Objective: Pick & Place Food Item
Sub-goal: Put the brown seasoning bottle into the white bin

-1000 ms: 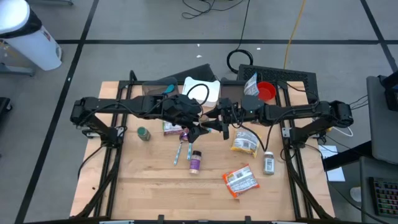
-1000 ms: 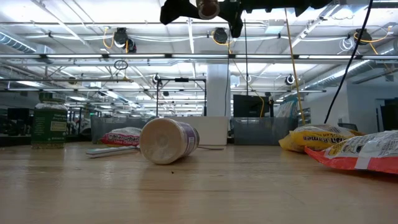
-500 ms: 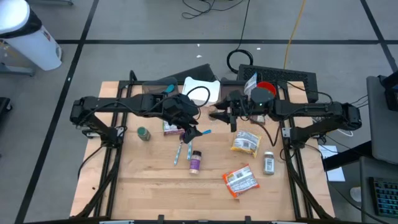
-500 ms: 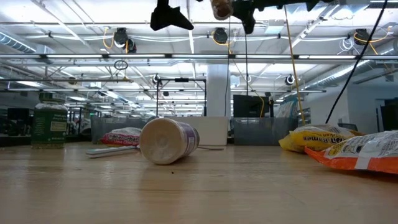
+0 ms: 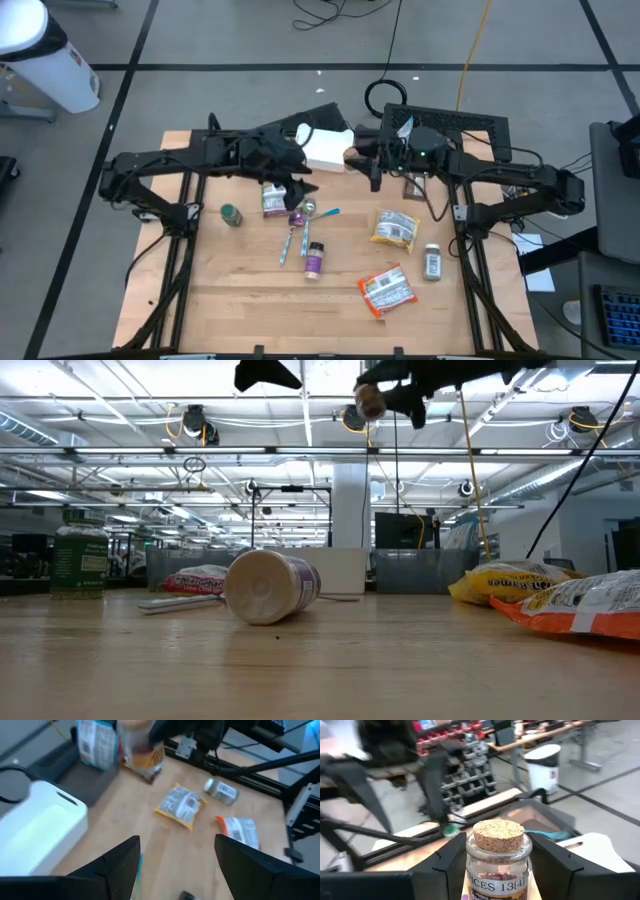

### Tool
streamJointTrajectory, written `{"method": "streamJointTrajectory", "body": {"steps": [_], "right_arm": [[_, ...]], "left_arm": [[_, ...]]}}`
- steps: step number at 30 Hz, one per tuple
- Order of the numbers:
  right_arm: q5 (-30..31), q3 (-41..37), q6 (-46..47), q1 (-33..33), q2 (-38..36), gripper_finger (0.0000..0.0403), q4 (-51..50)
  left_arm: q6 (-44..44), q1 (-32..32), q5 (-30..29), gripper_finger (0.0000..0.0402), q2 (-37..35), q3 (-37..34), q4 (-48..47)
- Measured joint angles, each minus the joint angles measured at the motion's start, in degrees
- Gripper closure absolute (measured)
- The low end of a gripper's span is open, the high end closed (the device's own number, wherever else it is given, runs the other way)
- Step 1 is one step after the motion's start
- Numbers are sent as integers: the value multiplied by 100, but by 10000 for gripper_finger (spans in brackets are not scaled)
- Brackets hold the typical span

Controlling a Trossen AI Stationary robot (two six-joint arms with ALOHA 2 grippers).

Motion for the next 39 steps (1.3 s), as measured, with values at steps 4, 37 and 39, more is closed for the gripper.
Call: {"method": "streamJointTrajectory", "body": {"steps": [4,37,39], "right_arm": [[224,-274,-1,-144,155,232,271],[1382,-391,559,-670,2405,233,2882],[1371,-407,547,-754,2504,233,2964]], "left_arm": [[289,289,210,151,-203,-527,386],[333,2962,4011,154,-747,-3085,3960],[319,2960,4009,151,-747,-3085,3964]]}}
